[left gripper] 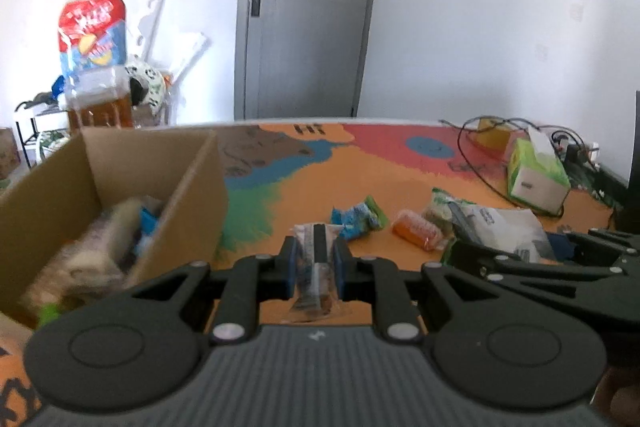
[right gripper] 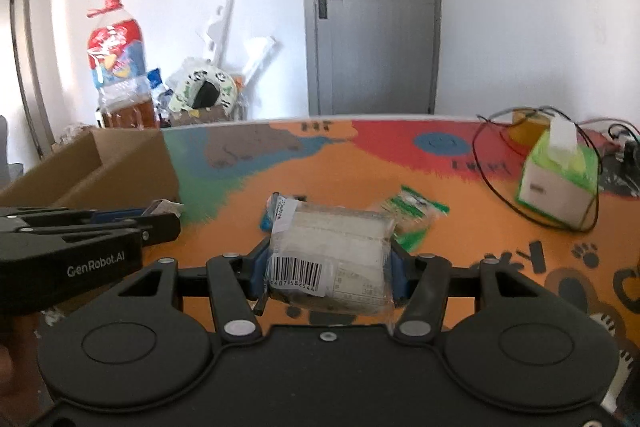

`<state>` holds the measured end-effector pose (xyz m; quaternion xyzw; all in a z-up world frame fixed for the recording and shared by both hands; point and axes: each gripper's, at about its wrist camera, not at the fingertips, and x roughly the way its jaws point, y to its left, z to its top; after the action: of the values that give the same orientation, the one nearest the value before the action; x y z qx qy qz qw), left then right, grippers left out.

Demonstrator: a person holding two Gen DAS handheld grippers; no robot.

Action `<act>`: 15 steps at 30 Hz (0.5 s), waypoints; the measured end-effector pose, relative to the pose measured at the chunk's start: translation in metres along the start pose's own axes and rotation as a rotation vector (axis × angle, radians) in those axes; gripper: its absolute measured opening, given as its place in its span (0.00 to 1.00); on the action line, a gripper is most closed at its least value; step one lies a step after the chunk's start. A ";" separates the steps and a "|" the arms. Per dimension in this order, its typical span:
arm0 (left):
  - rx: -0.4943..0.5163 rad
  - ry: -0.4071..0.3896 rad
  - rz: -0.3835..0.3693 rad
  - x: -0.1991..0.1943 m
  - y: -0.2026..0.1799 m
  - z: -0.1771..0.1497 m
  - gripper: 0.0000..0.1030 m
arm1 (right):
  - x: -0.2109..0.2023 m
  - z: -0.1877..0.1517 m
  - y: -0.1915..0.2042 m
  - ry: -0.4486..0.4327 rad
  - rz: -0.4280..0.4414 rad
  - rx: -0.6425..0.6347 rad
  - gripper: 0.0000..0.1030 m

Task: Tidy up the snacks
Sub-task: 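Carry both held snacks over the cardboard box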

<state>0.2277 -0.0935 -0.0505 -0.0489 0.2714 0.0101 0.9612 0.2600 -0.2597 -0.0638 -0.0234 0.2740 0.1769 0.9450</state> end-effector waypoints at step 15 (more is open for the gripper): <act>-0.051 -0.085 0.073 -0.062 0.043 0.014 0.17 | -0.023 0.017 0.041 -0.066 0.081 -0.009 0.54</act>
<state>0.1798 -0.0485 -0.0100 -0.0629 0.2319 0.0543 0.9692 0.2363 -0.2266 -0.0345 -0.0107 0.2425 0.2166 0.9456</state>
